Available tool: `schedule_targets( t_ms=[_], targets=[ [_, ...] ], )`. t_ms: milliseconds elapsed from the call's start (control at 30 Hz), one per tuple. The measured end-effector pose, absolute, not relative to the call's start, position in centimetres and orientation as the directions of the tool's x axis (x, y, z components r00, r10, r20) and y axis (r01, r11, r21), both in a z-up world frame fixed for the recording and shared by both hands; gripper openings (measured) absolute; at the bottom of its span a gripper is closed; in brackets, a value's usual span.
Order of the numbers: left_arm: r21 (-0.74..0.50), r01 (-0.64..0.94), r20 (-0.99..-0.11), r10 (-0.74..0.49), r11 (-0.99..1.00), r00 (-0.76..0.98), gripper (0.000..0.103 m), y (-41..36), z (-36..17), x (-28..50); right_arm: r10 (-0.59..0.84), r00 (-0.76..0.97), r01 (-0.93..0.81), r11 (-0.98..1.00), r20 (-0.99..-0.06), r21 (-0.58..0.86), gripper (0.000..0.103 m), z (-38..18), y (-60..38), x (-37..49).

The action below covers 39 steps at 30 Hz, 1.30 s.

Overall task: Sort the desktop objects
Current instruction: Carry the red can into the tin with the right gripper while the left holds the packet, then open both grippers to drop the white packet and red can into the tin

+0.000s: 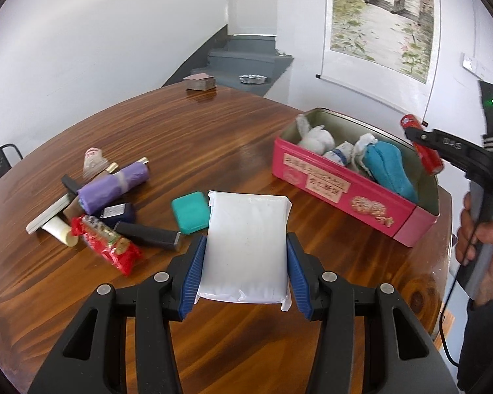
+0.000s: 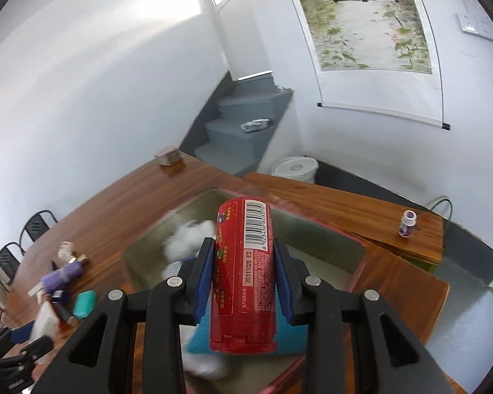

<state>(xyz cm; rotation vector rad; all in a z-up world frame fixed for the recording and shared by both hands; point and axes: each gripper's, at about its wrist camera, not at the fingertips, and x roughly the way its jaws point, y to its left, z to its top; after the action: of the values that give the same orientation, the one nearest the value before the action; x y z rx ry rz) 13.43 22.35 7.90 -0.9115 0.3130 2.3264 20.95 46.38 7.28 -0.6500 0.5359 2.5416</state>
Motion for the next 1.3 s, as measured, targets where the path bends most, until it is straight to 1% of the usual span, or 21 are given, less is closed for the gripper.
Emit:
schedule_targets(
  t_ms=[133,367,467,600,733,967,1100,1200,1267,1300],
  targets=[
    [-0.004,-0.629,-0.685,0.461,-0.777,-0.565,0.051,23.2,7.8,13.4,0.357,-0.755,-0.558,-0.79,-0.55,0.252,0.039,6.5,47.8,20.6],
    [-0.03,-0.643,-0.69,0.481,-0.765,-0.54,0.051,24.7,8.1,13.0,0.364,-0.76,-0.567,-0.776,-0.538,0.277,0.042,6.2,48.6,21.8],
    [-0.04,-0.656,-0.68,0.502,-0.753,-0.534,0.051,25.8,8.7,13.0,0.363,-0.771,-0.562,-0.774,-0.523,0.292,0.043,6.4,48.6,22.5],
    [-0.042,-0.689,-0.661,0.538,-0.723,-0.524,0.051,27.9,9.9,13.1,0.363,-0.783,-0.556,-0.772,-0.505,0.309,0.047,6.5,48.8,23.2],
    [-0.051,-0.723,-0.643,0.577,-0.688,-0.503,0.051,30.3,10.8,12.9,0.358,-0.792,-0.548,-0.774,-0.495,0.317,0.05,6.4,48.7,23.5],
    [-0.121,-0.768,-0.629,0.647,-0.629,-0.431,0.051,34.8,11.5,11.5,0.353,-0.795,-0.547,-0.769,-0.493,0.332,0.05,6.2,49.2,23.9],
    [-0.11,-0.784,-0.601,0.67,-0.611,-0.437,0.051,37.7,11.4,10.7,0.358,-0.79,-0.555,-0.763,-0.498,0.331,0.05,5.8,49.4,24.0],
    [-0.098,-0.785,-0.6,0.665,-0.612,-0.444,0.052,39.0,10.9,10.1,0.358,-0.786,-0.556,-0.765,-0.505,0.324,0.05,5.6,49.5,24.0],
    [-0.107,-0.785,-0.614,0.662,-0.61,-0.43,0.06,39.7,10.4,9.7,0.358,-0.785,-0.557,-0.766,-0.506,0.321,0.05,5.6,49.5,24.1],
    [-0.113,-0.786,-0.615,0.664,-0.608,-0.426,0.061,39.7,10.3,9.6,0.358,-0.784,-0.557,-0.766,-0.506,0.321,0.05,5.6,49.5,24.1]
  ],
)
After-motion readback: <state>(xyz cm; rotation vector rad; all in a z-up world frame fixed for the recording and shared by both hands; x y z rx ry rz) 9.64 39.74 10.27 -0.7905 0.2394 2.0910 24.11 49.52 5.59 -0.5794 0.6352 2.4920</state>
